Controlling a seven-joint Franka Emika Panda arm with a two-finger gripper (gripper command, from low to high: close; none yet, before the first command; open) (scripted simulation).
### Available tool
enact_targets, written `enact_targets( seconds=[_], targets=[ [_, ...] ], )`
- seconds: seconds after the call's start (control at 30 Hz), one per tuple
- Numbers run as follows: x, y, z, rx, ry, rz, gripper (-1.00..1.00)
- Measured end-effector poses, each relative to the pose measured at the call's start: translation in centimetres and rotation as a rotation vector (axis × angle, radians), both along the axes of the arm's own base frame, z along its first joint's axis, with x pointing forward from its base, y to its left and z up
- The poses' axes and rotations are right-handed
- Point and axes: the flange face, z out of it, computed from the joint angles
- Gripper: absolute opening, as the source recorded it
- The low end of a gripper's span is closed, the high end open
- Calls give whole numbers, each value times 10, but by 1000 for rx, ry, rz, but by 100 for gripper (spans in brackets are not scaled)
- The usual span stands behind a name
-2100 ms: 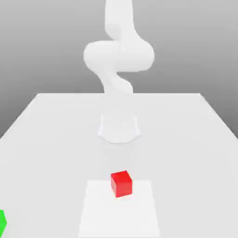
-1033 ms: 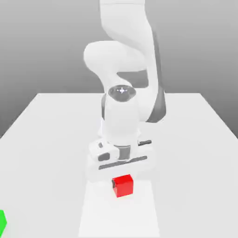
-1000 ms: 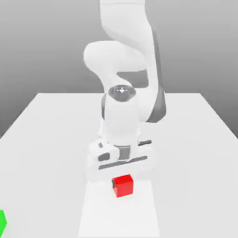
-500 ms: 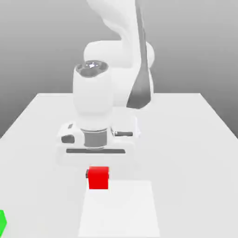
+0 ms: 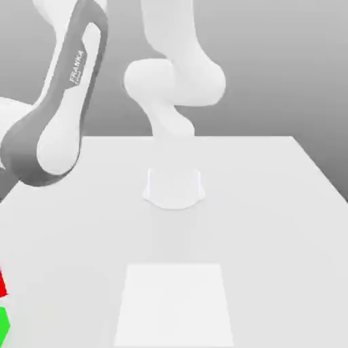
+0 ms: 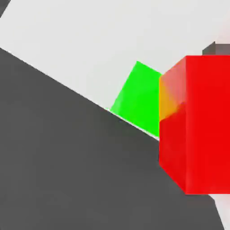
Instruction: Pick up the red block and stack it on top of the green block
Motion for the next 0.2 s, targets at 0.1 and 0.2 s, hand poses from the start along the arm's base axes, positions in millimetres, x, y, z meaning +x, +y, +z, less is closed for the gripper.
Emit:
enact_targets(
  seconds=[0.1,0.2],
  targets=[
    [-1,-2,-27,0,0,-9,100],
    [-1,-2,-27,0,0,-9,100]
  ],
)
